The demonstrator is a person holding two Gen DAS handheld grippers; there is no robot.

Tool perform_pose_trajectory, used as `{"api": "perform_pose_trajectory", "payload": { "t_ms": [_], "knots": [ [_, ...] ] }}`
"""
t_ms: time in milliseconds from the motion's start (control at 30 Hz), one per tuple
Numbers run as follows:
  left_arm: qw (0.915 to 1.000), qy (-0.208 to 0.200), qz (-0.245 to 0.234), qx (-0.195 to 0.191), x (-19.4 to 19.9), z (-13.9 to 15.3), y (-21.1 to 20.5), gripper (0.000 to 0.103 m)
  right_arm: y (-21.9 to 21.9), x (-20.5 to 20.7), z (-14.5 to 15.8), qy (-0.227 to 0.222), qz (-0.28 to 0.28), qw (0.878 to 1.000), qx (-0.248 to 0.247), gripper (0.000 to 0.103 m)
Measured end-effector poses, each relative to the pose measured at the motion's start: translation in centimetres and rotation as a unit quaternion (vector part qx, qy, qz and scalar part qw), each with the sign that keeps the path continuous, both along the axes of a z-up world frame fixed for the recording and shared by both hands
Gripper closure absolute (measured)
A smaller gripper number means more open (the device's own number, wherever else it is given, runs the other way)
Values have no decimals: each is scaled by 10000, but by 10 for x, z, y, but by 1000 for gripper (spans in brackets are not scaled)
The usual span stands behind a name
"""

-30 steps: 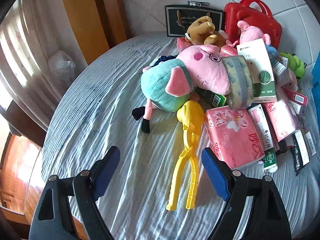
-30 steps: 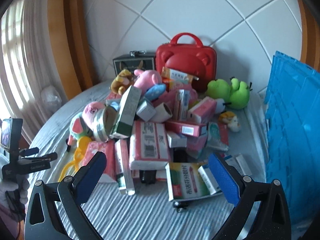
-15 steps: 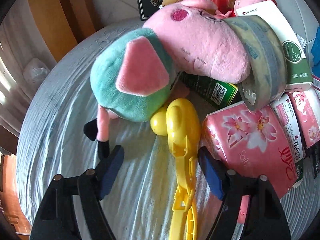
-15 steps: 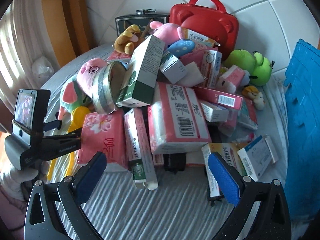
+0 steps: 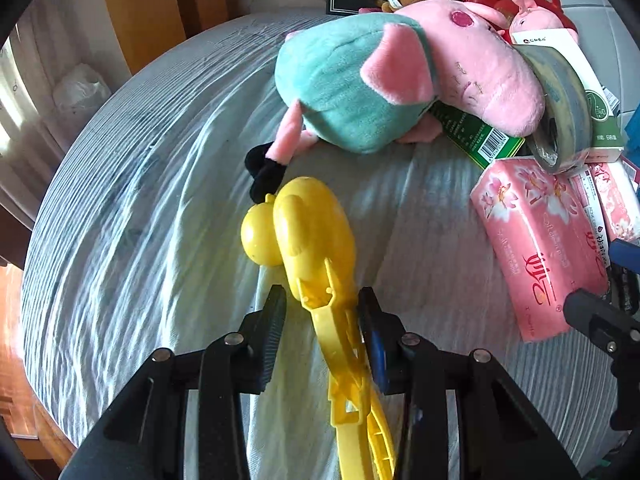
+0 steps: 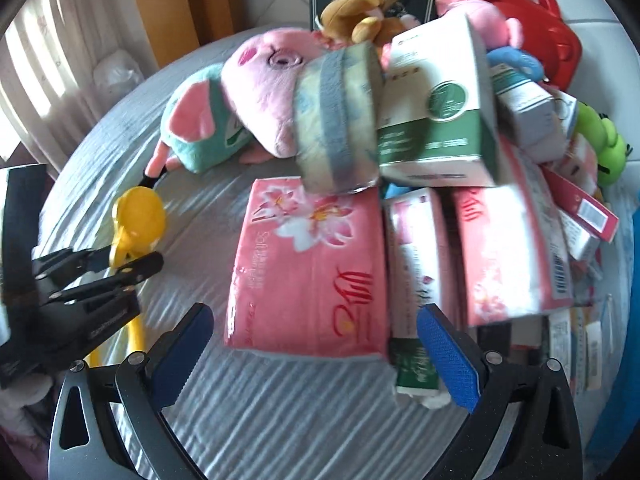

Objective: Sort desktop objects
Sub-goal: 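Grasp the yellow toy with the left gripper while the right grasps the pink tissue pack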

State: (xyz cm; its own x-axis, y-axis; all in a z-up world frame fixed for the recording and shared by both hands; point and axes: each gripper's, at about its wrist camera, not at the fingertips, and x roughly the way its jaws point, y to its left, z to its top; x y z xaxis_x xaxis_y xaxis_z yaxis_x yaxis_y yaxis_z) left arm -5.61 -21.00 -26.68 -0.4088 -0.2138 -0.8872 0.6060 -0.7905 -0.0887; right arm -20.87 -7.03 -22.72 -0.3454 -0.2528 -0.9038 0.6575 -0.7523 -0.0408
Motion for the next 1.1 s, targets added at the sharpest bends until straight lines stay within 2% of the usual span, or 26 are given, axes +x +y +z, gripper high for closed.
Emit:
{"api": "perform_pose_trajectory", "payload": {
  "t_ms": [200,267,333,367,533,600,733,867,1000,1100],
  "knots": [
    [9999,65,72,91,-4,4,2,67,-18,-3,-20,-119,13,9996,262,0],
    [9997,131,82,202,-8,2,7,74,-21,-6,-26,-191,-24,9993,319,0],
    [9995,159,26,261,-10,4,15,76,-22,-7,-30,-203,-91,9989,409,7],
    [9995,160,-17,255,-9,5,18,76,-22,-8,-29,-202,-110,9990,387,10],
    [9996,136,-43,228,-4,10,33,77,-23,-17,-36,-420,-241,9985,265,8],
    [9995,228,-48,193,1,18,36,77,-22,-13,-30,-363,-223,9989,207,14],
    [9990,433,-60,35,10,45,48,77,-14,1,-13,-514,-96,9986,-29,16],
    [9974,703,-101,-124,23,75,58,77,-3,18,9,-398,49,9989,-244,17],
    [9953,913,-126,-308,24,97,60,77,8,31,41,-61,238,9985,-493,17],
    [9925,1116,-191,-457,28,108,56,77,16,40,67,413,197,9971,-613,17]
  ]
}}
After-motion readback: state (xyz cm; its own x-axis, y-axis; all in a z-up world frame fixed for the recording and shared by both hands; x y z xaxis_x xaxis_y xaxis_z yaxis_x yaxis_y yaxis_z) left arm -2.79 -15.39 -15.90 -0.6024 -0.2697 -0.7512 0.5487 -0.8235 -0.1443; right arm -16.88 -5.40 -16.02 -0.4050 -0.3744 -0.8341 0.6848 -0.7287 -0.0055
